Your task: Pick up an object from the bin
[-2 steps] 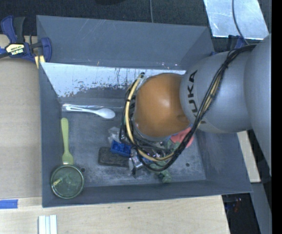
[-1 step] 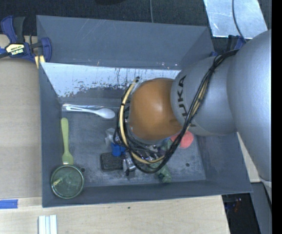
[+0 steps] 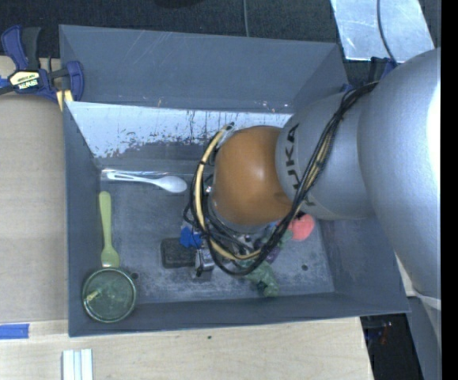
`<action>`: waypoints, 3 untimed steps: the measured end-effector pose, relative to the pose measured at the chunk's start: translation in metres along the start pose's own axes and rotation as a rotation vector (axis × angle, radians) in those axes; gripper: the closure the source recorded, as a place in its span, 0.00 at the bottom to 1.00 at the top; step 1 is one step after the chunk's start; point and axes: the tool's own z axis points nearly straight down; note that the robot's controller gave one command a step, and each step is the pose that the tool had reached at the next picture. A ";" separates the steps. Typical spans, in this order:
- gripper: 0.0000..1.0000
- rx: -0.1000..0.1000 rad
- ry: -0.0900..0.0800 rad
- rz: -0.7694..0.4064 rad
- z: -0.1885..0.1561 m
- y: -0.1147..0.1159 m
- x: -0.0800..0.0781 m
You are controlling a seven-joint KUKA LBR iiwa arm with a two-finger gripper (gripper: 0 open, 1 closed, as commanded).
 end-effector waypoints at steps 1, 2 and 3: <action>1.00 0.000 0.000 0.001 0.000 0.000 0.000; 1.00 0.000 0.000 0.001 0.000 0.000 0.000; 1.00 0.000 0.000 0.001 0.000 0.000 0.000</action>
Offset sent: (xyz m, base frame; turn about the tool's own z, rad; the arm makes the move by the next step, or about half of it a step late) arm 0.0000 0.0000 0.0000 0.0000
